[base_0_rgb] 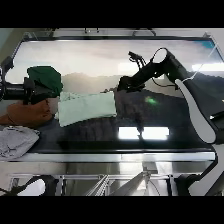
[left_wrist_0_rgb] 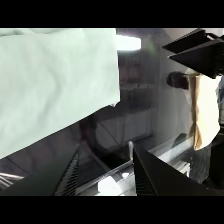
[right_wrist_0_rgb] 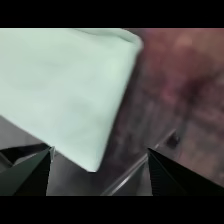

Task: Fold the shirts.

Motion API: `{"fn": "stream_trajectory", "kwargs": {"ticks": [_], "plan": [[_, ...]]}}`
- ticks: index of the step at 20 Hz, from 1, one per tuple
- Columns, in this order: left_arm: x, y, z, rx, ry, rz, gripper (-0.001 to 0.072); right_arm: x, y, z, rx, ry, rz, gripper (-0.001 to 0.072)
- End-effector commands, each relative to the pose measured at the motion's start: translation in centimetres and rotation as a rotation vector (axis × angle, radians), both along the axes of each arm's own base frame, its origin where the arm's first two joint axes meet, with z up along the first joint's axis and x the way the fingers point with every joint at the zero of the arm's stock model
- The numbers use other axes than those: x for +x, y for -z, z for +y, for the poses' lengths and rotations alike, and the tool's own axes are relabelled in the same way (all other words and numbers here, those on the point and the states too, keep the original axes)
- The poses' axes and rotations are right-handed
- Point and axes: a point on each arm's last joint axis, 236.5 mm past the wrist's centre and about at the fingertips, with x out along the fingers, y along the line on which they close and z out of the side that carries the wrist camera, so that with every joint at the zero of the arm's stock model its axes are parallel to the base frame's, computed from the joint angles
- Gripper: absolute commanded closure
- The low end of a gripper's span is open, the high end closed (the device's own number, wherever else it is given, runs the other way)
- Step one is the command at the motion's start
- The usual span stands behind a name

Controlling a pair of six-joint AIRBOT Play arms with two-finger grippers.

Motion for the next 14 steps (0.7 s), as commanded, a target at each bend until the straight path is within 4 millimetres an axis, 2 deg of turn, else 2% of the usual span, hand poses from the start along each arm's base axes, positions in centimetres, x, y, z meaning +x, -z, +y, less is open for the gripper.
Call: {"fn": "stream_trajectory", "kwargs": {"ticks": [1, 5, 8, 9, 10, 11, 12, 13, 14], "plan": [[-0.6, 0.5, -0.2, -0.005, -0.012, 0.004, 0.036, -0.7, 5.3, 0.4, -0.014, 0.035, 0.124, 0.0074], [-0.6, 0.5, -0.2, -0.006, -0.011, 0.004, 0.0361, -1.2, 6.8, 5.3, 0.191, 0.025, 0.188, 0.0075], [-0.4, 0.5, -0.1, -0.003, -0.019, -0.001, 0.0361, -2.5, 8.3, 7.5, 0.221, 0.003, 0.22, 0.008], [-0.3, 0.5, -0.1, -0.001, -0.021, -0.002, 0.0361, -2.9, 8.7, 8.0, 0.217, -0.007, 0.226, 0.0197], [-0.3, 0.5, -0.1, -0.001, -0.023, -0.003, 0.0361, -3.2, 8.8, 8.6, 0.216, -0.02, 0.218, 0.0348], [-0.3, 0.5, -0.1, -0.001, -0.024, -0.003, 0.036, -3.6, 8.4, 9.3, 0.237, -0.044, 0.207, 0.0436], [-0.3, 0.5, -0.1, -0.001, -0.024, -0.003, 0.0361, -3.7, 7.5, 10.0, 0.281, -0.053, 0.207, 0.066], [-0.3, 0.5, -0.1, -0.001, -0.023, -0.003, 0.0361, -3.6, 6.2, 10.6, 0.329, -0.048, 0.207, 0.0696], [-0.3, 0.5, -0.1, -0.001, -0.023, -0.003, 0.0361, -3.4, 4.8, 10.7, 0.353, -0.052, 0.194, 0.0696]]}}
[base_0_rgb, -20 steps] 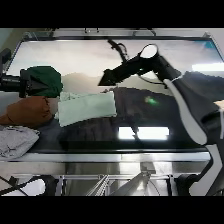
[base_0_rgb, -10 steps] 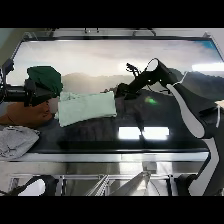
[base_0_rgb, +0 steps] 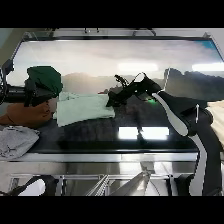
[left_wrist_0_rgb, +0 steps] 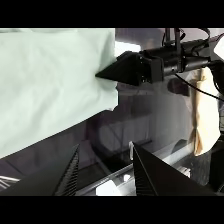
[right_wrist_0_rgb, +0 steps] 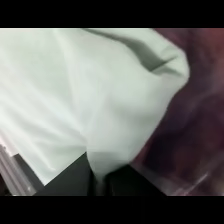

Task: Fold the shirts.

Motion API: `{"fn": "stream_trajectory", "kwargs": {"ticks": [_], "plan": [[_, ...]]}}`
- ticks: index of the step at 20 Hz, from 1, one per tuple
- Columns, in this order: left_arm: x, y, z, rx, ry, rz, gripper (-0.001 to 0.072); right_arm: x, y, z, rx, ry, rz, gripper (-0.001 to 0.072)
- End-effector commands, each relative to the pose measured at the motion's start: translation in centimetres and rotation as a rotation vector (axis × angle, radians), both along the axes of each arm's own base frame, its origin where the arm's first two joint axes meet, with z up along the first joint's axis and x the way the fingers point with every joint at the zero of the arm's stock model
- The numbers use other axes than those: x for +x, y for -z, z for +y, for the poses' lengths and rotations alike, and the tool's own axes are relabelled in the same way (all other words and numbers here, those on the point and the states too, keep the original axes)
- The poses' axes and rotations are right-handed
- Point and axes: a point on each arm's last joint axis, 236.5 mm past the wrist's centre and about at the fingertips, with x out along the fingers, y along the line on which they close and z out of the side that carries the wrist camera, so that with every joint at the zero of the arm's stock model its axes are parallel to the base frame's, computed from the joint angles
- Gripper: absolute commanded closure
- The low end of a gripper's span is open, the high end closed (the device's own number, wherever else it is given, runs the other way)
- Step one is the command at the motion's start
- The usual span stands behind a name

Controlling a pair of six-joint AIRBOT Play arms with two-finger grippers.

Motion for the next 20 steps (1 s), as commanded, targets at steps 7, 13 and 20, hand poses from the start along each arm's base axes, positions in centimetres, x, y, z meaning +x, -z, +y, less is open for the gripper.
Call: {"fn": "stream_trajectory", "kwargs": {"ticks": [7, 13, 20], "plan": [[-0.3, 0.0, -0.1, -0.004, 0.01, 0.008, 0.0361, 4.7, -23.9, -7.8, 0.211, 0.159, -0.39, 0.0697], [-0.5, 0.0, -0.3, -0.008, 0.019, 0.013, 0.0361, 8.6, -41.1, -32.9, 0.166, 0.812, -0.74, 0.0696], [-0.6, 0.0, -0.3, -0.008, 0.019, 0.014, 0.0361, 2.0, -31.6, -60.5, -0.171, 1.365, -0.403, 0.0697]]}}
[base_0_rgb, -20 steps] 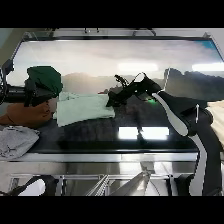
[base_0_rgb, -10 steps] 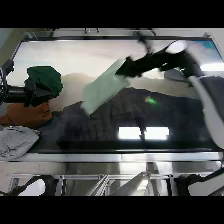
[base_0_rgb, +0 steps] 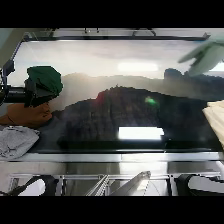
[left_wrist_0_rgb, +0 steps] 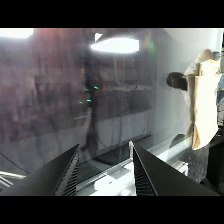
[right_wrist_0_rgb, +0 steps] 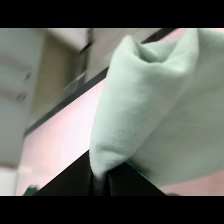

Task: Fold the shirts.

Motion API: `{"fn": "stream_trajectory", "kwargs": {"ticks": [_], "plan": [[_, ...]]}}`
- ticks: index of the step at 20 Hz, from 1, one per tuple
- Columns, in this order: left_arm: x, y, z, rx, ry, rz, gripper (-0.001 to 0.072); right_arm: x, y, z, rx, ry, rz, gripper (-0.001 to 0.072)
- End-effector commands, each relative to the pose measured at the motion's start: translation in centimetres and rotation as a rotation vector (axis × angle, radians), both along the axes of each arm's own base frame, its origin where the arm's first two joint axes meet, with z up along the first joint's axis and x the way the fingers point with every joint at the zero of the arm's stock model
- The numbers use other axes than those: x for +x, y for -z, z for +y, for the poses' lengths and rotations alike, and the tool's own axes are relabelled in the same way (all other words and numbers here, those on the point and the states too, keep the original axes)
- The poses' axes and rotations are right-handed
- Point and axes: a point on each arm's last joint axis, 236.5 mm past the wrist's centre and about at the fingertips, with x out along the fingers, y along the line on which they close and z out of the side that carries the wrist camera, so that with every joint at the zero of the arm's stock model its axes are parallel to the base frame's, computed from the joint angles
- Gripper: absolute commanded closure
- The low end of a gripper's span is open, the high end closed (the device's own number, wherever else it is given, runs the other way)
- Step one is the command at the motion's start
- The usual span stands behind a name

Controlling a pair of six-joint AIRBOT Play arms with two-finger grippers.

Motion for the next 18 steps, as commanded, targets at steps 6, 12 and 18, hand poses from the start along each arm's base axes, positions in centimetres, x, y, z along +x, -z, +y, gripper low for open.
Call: {"fn": "stream_trajectory", "kwargs": {"ticks": [6, 12, 18], "plan": [[-0.2, 0.0, -0.1, -0.002, 0.006, 0.004, 0.0361, -22.6, 14.6, -17.5, -0.101, 0.354, 0.829, 0.0698], [0.0, 0.0, 0.1, 0.005, 0.004, -0.008, 0.0361, -27.6, 16.8, -16.5, -0.047, 0.333, 1.068, 0.0696], [-0.2, 0.0, -0.1, 0.001, 0.013, -0.003, 0.0361, -33.4, 20.2, -16.9, -0.023, 0.416, 1.344, 0.0695]]}}
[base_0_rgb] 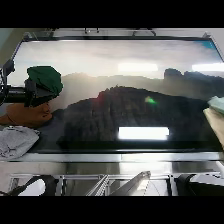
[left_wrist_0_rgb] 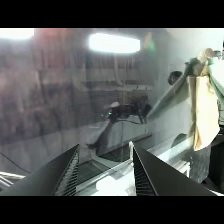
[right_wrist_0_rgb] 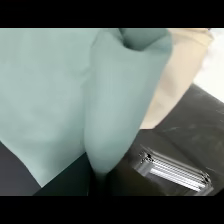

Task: Fold the shirts.

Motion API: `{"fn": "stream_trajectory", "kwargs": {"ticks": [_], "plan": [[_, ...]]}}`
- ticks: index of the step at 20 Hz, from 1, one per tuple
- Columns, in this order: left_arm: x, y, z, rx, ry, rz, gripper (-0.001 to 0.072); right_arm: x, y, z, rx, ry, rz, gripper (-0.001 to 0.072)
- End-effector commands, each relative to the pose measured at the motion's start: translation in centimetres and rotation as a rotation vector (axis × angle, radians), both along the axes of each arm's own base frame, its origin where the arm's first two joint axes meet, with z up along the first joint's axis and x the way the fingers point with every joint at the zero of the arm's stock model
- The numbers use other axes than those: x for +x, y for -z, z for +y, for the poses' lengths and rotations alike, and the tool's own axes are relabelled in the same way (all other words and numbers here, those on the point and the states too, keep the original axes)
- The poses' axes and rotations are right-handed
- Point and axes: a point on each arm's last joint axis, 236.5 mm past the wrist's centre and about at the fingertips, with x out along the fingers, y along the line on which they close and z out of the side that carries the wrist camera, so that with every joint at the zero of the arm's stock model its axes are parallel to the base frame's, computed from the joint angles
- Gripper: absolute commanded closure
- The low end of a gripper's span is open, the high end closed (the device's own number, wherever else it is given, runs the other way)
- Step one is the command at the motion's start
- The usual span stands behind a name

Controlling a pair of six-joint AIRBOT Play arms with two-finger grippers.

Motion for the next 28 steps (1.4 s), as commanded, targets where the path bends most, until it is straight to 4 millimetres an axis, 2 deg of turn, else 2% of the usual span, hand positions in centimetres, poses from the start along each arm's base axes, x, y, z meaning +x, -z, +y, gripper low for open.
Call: {"fn": "stream_trajectory", "kwargs": {"ticks": [1, 3, 4, 5, 6, 7, 10, 11, 13, 14, 15, 16, 17, 18, 19, 21, 22, 24, 26, 28], "plan": [[-0.2, 0.0, -0.1, -0.004, 0.009, 0.005, 0.0361, -4.3, 2.3, 0.4, 0.035, 0.052, 0.192, 0.0695], [-0.2, 0.0, -0.1, -0.004, 0.009, 0.005, 0.036, -5.5, 4.2, 1.2, 0.078, 0.05, 0.256, 0.0694], [-0.2, 0.0, -0.1, -0.004, 0.009, 0.005, 0.0361, -5.7, 5.2, 1.5, 0.101, 0.046, 0.269, 0.0662], [-0.2, 0.0, -0.1, -0.004, 0.009, 0.005, 0.0361, -6.0, 6.2, 1.5, 0.113, 0.042, 0.287, 0.046], [-0.2, 0.0, -0.1, -0.004, 0.009, 0.005, 0.0361, -6.5, 7.0, 1.6, 0.126, 0.041, 0.318, 0.0216], [-0.2, 0.0, -0.1, -0.004, 0.009, 0.005, 0.036, -6.9, 7.6, 1.7, 0.143, 0.039, 0.339, 0.0137], [-0.2, 0.0, -0.1, -0.004, 0.006, 0.003, 0.0361, -6.8, 7.9, 1.9, 0.153, 0.082, 0.351, 0.0144], [-0.1, 0.0, -0.1, -0.004, 0.005, 0.003, 0.036, -6.1, 7.9, 2.1, 0.159, 0.086, 0.327, 0.0145], [0.3, -0.2, 0.0, -0.007, -0.01, -0.011, 0.0361, -2.6, 7.9, 2.8, 0.18, 0.064, 0.194, 0.0169], [0.7, -0.9, -0.2, -0.028, -0.019, -0.029, 0.0361, 0.2, 7.5, 3.4, 0.193, 0.045, 0.093, 0.0368], [1.3, -2.0, -0.3, -0.044, -0.025, -0.057, 0.0362, 4.0, 6.5, 4.3, 0.205, -0.004, -0.046, 0.0608], [1.9, -3.5, -0.4, -0.056, -0.026, -0.097, 0.0376, 7.8, 5.2, 5.6, 0.211, -0.067, -0.189, 0.0687], [2.4, -4.9, -0.4, -0.053, -0.019, -0.135, 0.054, 11.2, 3.4, 7.1, 0.204, -0.138, -0.319, 0.0695], [2.7, -6.2, -0.5, -0.03, 0.004, -0.181, 0.0702, 13.6, 1.9, 8.7, 0.186, -0.214, -0.4, 0.0696], [2.8, -7.2, -0.8, -0.018, 0.024, -0.212, 0.0705, 15.3, 0.9, 10.7, 0.163, -0.315, -0.444, 0.0697], [1.9, -7.8, -2.6, -0.024, 0.09, -0.214, 0.0706, 16.4, 0.9, 15.6, 0.167, -0.467, -0.45, 0.0699], [1.0, -7.4, -3.8, -0.032, 0.124, -0.2, 0.0706, 16.1, 1.6, 18.4, 0.185, -0.529, -0.443, 0.0698], [-1.3, -5.6, -6.8, -0.046, 0.161, -0.168, 0.0705, 14.2, 3.9, 25.2, 0.243, -0.662, -0.429, 0.0698], [-4.7, -2.7, -9.6, -0.057, 0.189, -0.116, 0.0704, 10.8, 6.1, 32.5, 0.332, -0.794, -0.45, 0.0698], [-8.7, 0.7, -12.0, -0.063, 0.217, -0.057, 0.0696, 6.9, 6.8, 39.5, 0.466, -0.873, -0.524, 0.0698]]}}
